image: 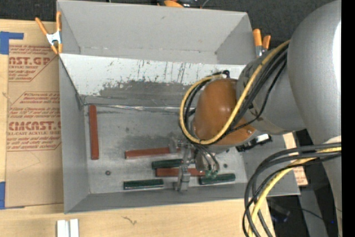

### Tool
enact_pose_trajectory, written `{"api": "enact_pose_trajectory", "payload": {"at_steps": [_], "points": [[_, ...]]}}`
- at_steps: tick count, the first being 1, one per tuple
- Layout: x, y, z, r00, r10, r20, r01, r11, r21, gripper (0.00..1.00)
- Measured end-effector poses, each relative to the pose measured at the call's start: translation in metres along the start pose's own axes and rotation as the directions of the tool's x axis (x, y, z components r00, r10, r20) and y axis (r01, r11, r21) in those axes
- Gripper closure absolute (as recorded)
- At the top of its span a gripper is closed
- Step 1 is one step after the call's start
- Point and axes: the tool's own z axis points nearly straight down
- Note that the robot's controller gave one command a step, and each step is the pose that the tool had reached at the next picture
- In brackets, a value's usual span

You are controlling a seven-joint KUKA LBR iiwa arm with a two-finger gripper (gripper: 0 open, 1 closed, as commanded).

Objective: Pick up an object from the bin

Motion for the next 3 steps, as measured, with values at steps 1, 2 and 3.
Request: {"api": "enact_pose_trajectory", "payload": {"at_steps": [1, 2, 3], "points": [[-0.003, 0.000, -0.006, 1.000, 0.000, 0.006, 0.000, 1.000, 0.000, 1.00], [-0.043, -0.036, -0.132, 0.992, -0.123, 0.008, 0.123, 0.992, 0.004, 1.00], [-0.038, -0.044, -0.218, 0.888, -0.461, 0.002, 0.461, 0.888, 0.003, 1.00]]}}
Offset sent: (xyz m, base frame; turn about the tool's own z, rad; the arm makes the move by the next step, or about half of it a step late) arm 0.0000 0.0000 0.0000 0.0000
